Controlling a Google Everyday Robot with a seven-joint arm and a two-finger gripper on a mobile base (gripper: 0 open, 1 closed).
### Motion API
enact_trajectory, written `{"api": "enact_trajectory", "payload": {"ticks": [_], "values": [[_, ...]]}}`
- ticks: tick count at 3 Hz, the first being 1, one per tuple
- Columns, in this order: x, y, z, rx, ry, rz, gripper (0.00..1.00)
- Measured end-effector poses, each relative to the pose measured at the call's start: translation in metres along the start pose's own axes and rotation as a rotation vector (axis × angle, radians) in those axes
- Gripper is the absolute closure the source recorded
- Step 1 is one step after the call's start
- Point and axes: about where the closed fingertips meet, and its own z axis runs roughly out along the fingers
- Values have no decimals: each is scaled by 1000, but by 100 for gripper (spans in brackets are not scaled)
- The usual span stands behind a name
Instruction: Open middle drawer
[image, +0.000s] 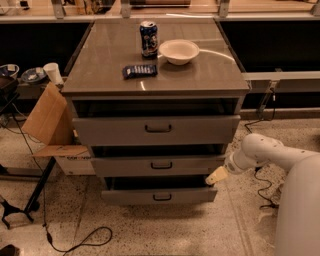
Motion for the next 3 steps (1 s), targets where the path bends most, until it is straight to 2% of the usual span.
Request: {"api": "enact_trajectory", "payload": {"ticks": [1, 3], "values": [[-8, -4, 5, -6, -43, 17, 0], [-26, 3, 11, -25, -89, -4, 0]]}}
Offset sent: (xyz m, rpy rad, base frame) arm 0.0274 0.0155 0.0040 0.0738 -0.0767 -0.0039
